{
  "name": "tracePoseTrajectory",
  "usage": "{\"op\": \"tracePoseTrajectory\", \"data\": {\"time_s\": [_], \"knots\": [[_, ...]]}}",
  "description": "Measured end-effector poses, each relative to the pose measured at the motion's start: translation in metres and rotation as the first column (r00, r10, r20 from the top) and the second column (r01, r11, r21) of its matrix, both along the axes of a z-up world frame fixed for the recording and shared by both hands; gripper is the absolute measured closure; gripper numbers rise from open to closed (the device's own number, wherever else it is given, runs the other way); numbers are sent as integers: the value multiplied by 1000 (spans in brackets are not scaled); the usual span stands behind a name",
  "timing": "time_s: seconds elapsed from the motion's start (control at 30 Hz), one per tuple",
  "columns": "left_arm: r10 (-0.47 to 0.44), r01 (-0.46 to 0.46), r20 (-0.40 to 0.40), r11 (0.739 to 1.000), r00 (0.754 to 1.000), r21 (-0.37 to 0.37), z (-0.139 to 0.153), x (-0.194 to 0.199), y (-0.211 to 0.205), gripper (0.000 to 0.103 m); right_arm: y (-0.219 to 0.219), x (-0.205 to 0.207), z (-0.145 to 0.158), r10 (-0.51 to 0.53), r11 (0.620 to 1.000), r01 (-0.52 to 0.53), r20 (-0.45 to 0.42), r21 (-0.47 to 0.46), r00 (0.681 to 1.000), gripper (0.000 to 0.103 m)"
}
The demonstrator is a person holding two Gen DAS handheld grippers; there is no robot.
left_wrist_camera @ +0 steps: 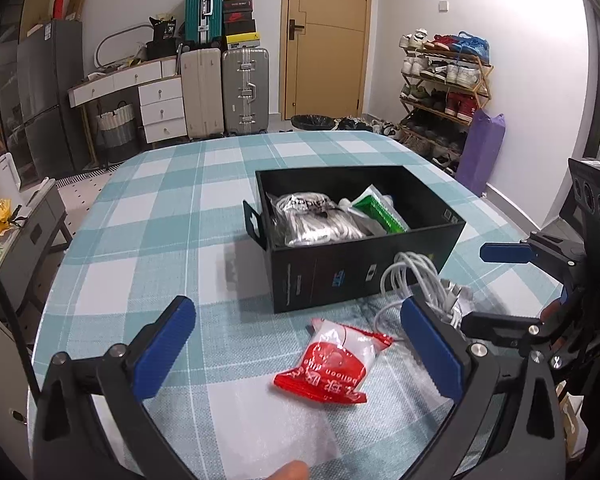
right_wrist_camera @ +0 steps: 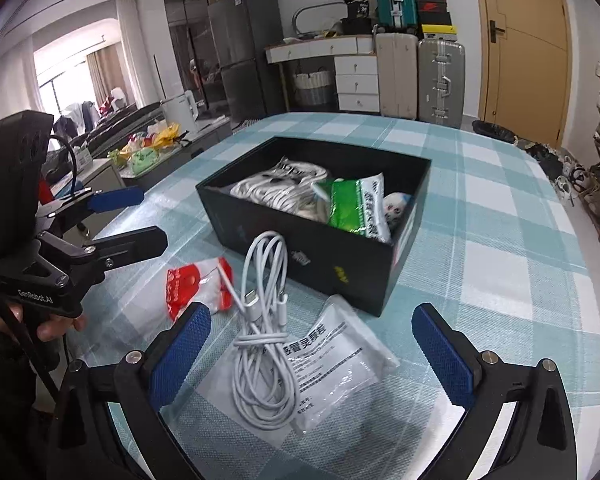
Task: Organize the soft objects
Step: 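Move the left gripper to the red packet while the right gripper reaches the white cable, then close the left gripper on the red packet while the right gripper grasps the white cable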
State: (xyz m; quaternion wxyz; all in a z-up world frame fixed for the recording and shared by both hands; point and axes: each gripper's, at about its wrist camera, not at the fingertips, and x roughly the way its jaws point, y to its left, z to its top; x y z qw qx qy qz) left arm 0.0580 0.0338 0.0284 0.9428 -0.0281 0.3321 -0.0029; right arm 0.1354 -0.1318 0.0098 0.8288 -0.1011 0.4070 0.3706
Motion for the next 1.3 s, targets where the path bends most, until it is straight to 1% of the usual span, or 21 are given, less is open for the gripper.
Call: {"op": "tracePoseTrajectory", "data": {"time_s": [0.07,0.27,0.37,0.5,0.63,0.83,1.0,1.07,1.1,1.13,1.3], "knots": [[5,-5,-8,1000,1000,-5,-4,1,2,0,4,-1,-5,9,1000,-10,-24,-6,1000,1],[-2,1,-16,1000,1000,-19,-15,0,4,0,12,-5,-11,47,999,-47,-36,-6,998,2],[-9,9,-25,1000,1000,-19,-20,-3,3,0,17,-9,-13,72,997,-72,-35,-9,997,8],[-14,13,-35,999,999,-32,-24,-5,5,0,22,-13,-15,92,996,-92,-34,-18,995,21],[-11,9,-45,999,999,-39,-28,-5,6,0,25,-13,-19,109,994,-110,-39,-18,993,29],[-12,9,-50,999,999,-49,-31,-6,7,0,28,-14,-21,121,992,-122,-38,-18,992,34],[-7,5,-49,999,999,-47,-32,-6,7,0,28,-13,-20,122,993,-122,-54,-2,991,37],[-11,9,-51,999,999,-45,-32,-6,7,0,28,-12,-20,125,992,-124,-64,20,990,39],[-10,8,-49,999,999,-46,-33,-6,7,0,28,-13,-20,129,992,-128,-66,24,989,43],[-11,9,-48,999,999,-47,-33,-6,6,0,30,-13,-20,132,991,-131,-68,17,989,45],[-12,10,-50,998,999,-55,-34,-7,8,0,37,-14,-25,125,992,-125,-63,1,990,46]]}}
